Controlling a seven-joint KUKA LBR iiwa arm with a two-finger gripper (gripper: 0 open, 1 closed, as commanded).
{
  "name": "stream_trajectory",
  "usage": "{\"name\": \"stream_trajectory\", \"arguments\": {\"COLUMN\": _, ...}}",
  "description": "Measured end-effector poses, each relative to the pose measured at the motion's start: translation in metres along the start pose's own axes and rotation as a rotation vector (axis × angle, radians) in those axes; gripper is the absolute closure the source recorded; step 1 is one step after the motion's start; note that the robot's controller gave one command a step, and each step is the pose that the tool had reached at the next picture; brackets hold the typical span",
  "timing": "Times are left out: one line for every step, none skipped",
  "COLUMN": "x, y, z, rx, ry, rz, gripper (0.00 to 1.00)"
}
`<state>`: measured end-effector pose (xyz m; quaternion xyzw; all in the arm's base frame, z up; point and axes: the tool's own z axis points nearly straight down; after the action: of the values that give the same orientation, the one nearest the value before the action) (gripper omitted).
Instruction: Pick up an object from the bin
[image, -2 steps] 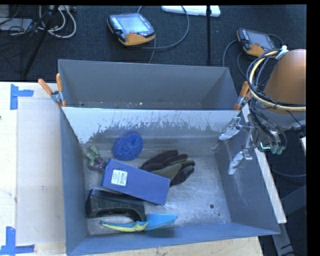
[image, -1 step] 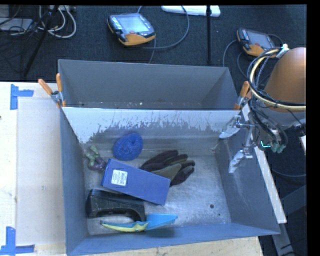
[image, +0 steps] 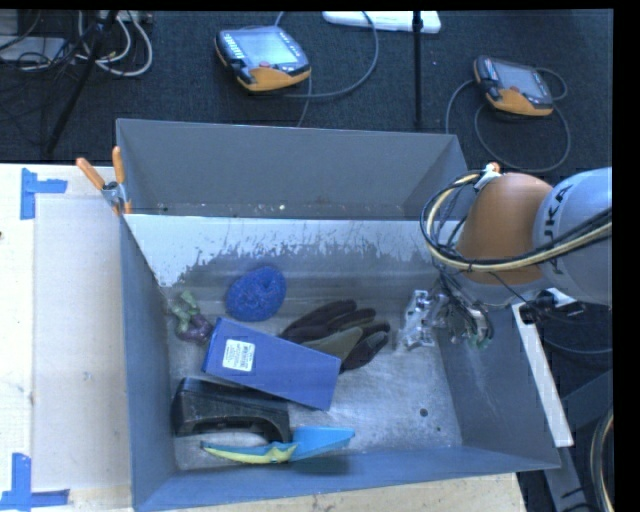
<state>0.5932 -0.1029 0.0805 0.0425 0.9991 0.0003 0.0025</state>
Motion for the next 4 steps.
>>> {"name": "stream_trajectory", "arguments": {"x": 0.0, "y": 0.0, "z": 0.0, "rx": 0.001, "ry": 0.0, "rz": -0.001, "gripper": 1.0}}
{"name": "stream_trajectory", "arguments": {"x": -0.001, "y": 0.006, "z": -0.041, "rx": 0.0, "ry": 0.01, "rz": -0.031, "gripper": 1.0}}
{"name": "stream_trajectory", "arguments": {"x": 0.014, "y": 0.015, "z": -0.091, "rx": 0.0, "ry": 0.006, "rz": -0.285, "gripper": 1.0}}
{"name": "stream_trajectory", "arguments": {"x": 0.01, "y": 0.012, "z": -0.13, "rx": -0.001, "ry": 0.005, "rz": -0.382, "gripper": 1.0}}
